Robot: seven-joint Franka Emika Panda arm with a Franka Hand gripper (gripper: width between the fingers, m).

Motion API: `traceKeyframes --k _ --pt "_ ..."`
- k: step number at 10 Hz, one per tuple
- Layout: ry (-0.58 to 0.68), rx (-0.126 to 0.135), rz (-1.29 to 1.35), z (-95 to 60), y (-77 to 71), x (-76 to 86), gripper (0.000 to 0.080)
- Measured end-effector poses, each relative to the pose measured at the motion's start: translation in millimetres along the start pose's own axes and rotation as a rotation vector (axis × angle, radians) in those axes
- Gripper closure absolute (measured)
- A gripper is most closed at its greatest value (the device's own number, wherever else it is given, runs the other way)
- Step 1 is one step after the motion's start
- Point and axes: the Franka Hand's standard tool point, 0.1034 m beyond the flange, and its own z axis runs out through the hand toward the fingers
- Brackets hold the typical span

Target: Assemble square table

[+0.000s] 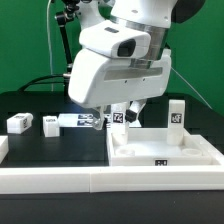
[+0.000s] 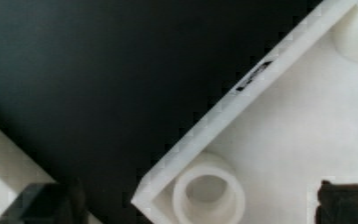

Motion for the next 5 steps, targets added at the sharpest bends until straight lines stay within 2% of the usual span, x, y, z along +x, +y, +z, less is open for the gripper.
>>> traceKeyframes --k 1,3,4,5 --pt "0.0 0.017 0.04 1.9 6.7 -12.7 0.0151" --pt "-0.01 0.05 0.161 -0.5 32.6 -51.4 0.0151" --pt "-0.019 0.066 0.209 3.6 46.3 -71.1 0.0151" --pt "-0.024 0.071 0.21 11.6 54.0 -87.3 0.0151"
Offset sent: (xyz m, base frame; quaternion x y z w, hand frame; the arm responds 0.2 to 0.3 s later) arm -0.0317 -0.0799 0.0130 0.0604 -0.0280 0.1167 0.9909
